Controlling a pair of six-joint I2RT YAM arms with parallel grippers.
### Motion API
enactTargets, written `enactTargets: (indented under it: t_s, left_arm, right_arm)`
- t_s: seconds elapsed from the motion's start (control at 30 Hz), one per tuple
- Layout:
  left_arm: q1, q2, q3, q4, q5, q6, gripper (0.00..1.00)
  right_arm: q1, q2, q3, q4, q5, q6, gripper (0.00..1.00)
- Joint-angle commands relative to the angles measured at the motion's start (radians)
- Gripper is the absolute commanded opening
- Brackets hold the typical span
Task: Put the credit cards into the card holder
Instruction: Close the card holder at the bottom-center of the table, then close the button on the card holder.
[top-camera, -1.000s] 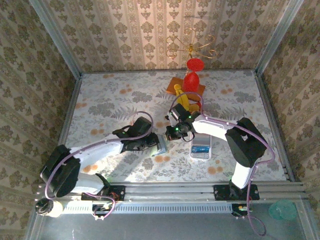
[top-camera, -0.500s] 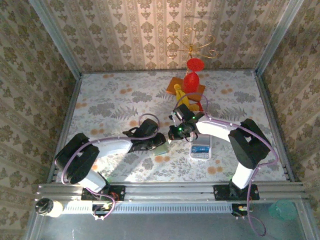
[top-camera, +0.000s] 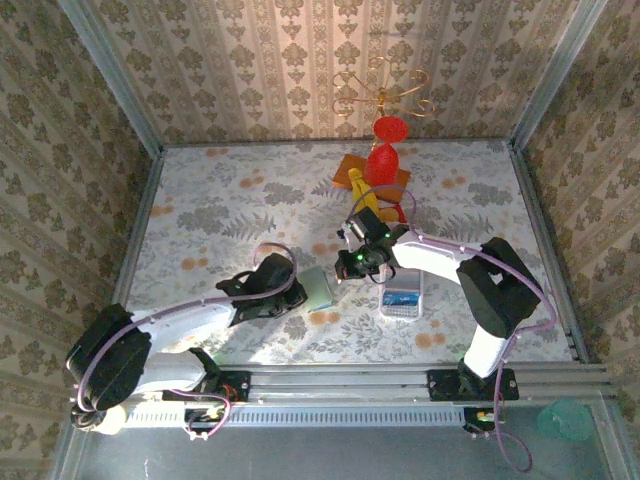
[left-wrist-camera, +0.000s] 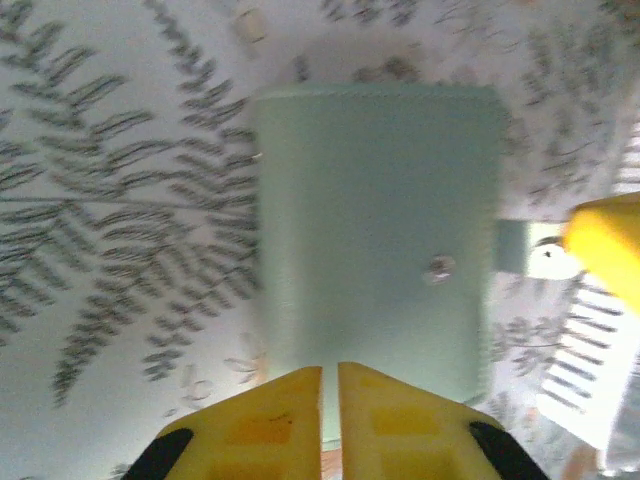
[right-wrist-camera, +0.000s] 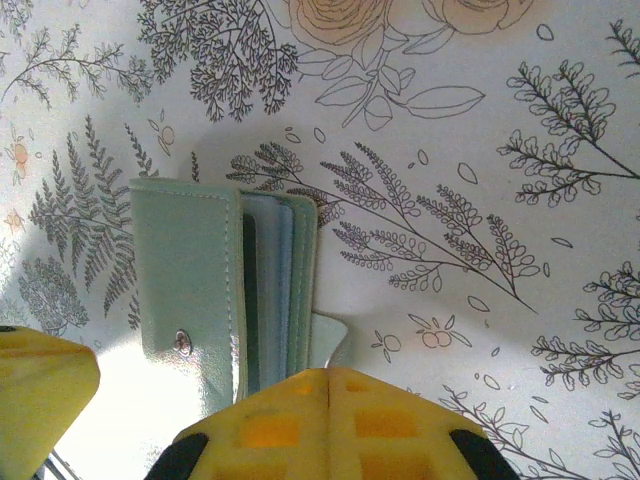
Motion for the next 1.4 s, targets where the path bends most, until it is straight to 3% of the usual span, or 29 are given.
enactTargets:
  t_s: [0.0,0.57,0.7,1.37]
  left_arm:
    - [0.005,-0.01,0.015,-0.03,-0.034,-0.02,0.1]
    - [-0.007,0.206,0.1,0.078,0.029,-0.01,0.04]
    - [-0.008,0.252,0.121,0.04,0.057,0.005,0.02]
    - [-0.014,0.188,0.061,0.046,0.053,-0.011,0.0]
  right_arm:
    - [-0.008,-0.02,-0.013,0.012,-0.025,0.013,0.0]
    - [-0.004,-0.014,-0.034,0.11,-0.183,0.028,0.0]
    - [0.007,-0.004,-0.025,0.109,-0.196,0.026,0.0]
    - [0.035,0.102,0.042,0.076,-0.113,0.037,0.0]
